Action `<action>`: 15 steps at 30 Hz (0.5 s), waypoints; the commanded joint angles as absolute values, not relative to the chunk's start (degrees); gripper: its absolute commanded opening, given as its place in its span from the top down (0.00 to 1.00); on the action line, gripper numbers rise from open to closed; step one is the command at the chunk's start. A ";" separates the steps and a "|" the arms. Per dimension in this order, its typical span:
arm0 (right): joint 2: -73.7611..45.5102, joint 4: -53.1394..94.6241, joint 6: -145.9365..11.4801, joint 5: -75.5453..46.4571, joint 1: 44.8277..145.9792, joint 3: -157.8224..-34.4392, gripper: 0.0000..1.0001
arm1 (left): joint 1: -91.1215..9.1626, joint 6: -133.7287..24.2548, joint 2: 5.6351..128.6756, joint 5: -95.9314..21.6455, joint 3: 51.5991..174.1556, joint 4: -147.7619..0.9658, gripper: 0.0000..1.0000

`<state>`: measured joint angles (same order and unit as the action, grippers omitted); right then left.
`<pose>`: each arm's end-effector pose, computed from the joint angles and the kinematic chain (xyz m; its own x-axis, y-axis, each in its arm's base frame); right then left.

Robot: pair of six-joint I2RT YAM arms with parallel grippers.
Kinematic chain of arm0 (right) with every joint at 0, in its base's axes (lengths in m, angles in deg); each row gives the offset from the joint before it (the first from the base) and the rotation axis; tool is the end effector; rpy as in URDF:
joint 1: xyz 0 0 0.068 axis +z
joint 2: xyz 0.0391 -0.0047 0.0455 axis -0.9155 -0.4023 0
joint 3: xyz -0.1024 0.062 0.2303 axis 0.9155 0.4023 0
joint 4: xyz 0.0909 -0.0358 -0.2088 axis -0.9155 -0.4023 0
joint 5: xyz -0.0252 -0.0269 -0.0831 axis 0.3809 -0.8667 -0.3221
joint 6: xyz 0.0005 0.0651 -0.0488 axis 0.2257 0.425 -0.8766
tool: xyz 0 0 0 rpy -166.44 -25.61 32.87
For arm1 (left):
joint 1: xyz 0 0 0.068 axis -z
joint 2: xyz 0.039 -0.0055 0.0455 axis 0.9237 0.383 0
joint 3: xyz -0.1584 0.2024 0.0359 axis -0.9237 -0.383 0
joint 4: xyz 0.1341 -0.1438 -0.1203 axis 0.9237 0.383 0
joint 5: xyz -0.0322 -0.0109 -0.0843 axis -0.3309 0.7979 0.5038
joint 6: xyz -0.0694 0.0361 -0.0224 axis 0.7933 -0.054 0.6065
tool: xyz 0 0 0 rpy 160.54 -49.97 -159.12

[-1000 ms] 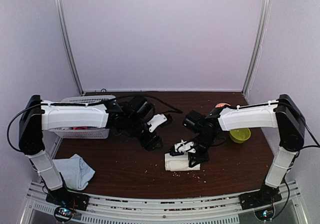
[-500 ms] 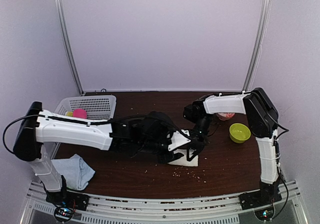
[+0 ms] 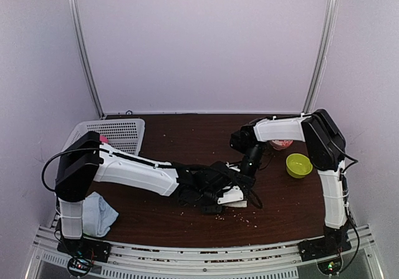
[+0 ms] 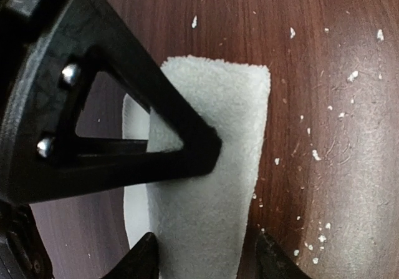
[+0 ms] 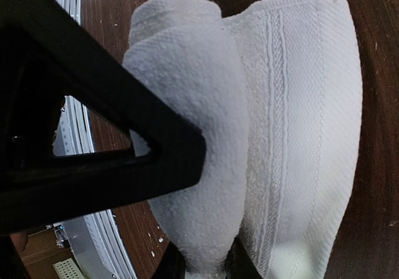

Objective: Roll the towels
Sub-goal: Roll the towel at the center of the board.

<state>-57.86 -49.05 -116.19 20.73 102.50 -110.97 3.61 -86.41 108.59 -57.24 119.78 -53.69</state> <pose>0.2455 0.2394 0.1276 -0.3818 -0.8888 -0.2534 -0.7408 0.1304 0.6589 0.1493 -0.3911 0.1368 0.0546 0.8780 -0.4756 0.9257 0.1340 0.3537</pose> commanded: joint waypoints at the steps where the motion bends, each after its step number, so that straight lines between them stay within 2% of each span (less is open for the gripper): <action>1: -60.57 -45.93 -116.93 15.31 102.48 -108.79 0.90 | 3.45 -88.23 110.62 -56.59 120.84 -56.02 0.50; 5: -59.31 -46.49 -116.93 16.28 102.47 -109.73 0.88 | 3.45 -87.81 111.53 -57.07 121.02 -55.81 0.62; 10: -52.62 -49.58 -116.93 18.78 102.21 -112.51 0.71 | 3.45 -85.79 111.24 -55.59 121.52 -52.06 0.81; 13: -47.57 -51.03 -115.71 18.69 100.71 -116.44 0.62 | 3.45 -83.65 110.22 -54.08 121.74 -47.66 0.87; 15: -44.02 -50.60 -113.36 18.12 99.21 -118.83 0.53 | 3.40 -81.50 109.56 -52.39 121.98 -44.34 0.88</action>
